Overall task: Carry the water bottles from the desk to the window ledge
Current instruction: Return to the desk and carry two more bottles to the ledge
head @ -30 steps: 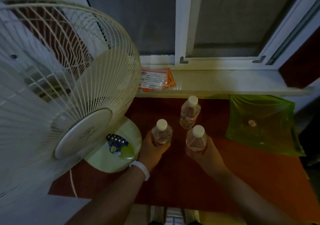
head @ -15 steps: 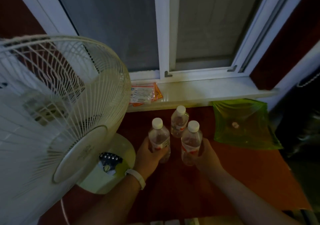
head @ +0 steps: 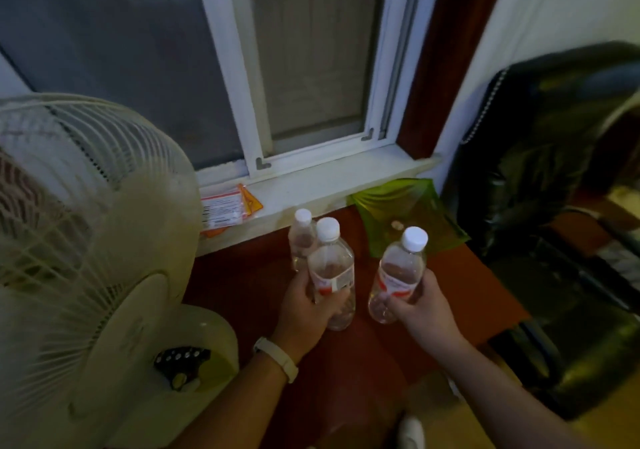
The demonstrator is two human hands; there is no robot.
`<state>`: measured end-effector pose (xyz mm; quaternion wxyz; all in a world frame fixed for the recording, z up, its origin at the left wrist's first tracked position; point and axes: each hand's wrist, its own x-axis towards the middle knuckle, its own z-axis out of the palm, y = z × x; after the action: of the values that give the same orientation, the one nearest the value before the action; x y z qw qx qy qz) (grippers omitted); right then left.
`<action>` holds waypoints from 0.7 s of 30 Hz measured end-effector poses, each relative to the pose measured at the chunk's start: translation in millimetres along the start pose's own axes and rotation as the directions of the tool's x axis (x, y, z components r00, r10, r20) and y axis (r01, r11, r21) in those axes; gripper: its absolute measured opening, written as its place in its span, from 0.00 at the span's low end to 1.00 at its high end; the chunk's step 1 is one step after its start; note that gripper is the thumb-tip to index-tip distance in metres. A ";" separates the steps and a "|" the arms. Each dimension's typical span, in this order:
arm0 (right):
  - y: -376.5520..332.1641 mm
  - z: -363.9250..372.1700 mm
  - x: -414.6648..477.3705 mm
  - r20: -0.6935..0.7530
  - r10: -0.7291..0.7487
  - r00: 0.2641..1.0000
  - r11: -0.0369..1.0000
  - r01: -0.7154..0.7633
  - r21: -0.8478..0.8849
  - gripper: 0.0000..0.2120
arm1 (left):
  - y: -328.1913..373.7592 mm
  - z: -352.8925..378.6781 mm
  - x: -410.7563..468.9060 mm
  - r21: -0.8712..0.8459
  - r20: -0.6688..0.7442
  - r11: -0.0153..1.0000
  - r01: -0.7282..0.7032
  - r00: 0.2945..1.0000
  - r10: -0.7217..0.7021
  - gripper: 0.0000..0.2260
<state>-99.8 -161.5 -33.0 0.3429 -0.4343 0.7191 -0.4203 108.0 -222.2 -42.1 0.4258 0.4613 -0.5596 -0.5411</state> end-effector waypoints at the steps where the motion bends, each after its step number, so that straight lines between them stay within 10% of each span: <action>1: 1.3 -6.5 -5.1 -0.018 0.009 1.000 1.000 -0.009 0.000 0.30 | 1.8 5.2 0.3 -0.005 0.019 1.000 -0.008 1.000 0.008 0.24; 21: 87.7 -252.2 -127.7 -0.416 0.195 0.888 0.965 -0.098 0.243 0.33 | 60.4 256.4 -50.4 0.073 0.501 0.994 -0.084 0.865 0.036 0.23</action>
<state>-296.2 56.0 7.9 0.2488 -0.2335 0.7588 -0.5549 -134.9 -119.1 6.1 0.2618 0.3073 -0.6891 -0.6019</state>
